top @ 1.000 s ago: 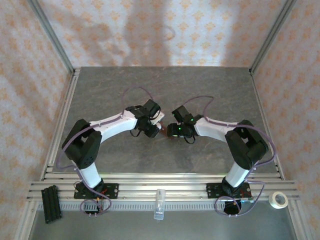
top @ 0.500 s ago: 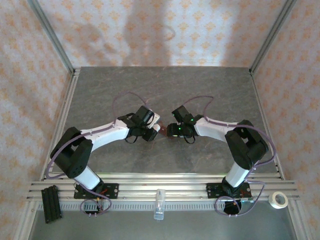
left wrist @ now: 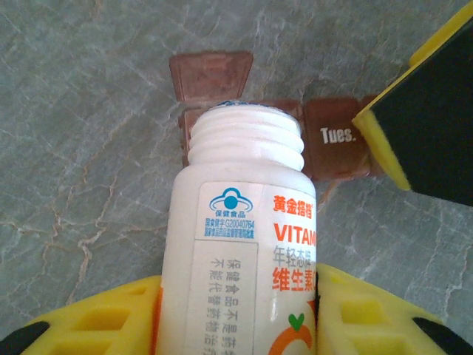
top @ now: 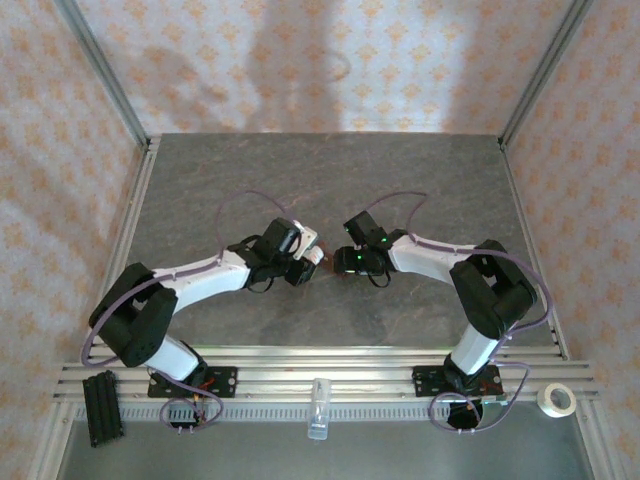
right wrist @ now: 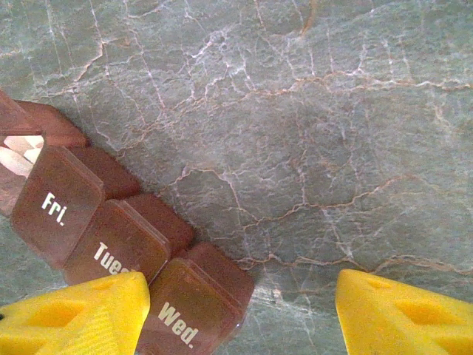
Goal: Sort the pills into containers
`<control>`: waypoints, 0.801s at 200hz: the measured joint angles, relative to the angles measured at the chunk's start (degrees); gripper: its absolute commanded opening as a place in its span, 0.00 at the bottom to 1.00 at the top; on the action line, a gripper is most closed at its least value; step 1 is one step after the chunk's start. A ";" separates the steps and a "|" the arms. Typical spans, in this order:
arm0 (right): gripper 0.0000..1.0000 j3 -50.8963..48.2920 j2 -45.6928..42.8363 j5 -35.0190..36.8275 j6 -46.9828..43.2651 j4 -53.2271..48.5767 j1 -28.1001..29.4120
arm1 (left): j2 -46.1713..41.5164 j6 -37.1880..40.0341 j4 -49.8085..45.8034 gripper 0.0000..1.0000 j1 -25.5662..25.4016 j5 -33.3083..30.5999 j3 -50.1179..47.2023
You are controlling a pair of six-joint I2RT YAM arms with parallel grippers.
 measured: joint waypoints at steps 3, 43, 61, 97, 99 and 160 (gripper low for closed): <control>0.68 0.00 0.00 0.00 0.09 0.00 0.00 | -0.31 0.00 0.44 0.00 0.00 0.02 -0.33; 0.69 0.02 0.00 -0.02 0.15 -0.11 0.00 | -5.70 -0.02 6.86 0.00 0.24 1.01 -5.70; 0.70 0.37 0.00 0.00 0.15 -0.76 0.00 | -7.87 -0.09 9.62 0.00 0.52 1.49 -7.74; 0.71 2.27 0.00 0.07 0.13 -4.33 0.00 | -11.63 -0.66 15.87 0.00 0.92 1.88 -11.08; 0.71 2.43 0.00 0.04 0.15 -4.61 0.00 | -11.96 -0.68 16.35 0.00 0.92 1.88 -11.32; 0.73 9.07 -3.76 0.33 0.04 -11.43 -1.70 | -18.82 -2.19 30.56 0.00 2.36 1.46 -15.61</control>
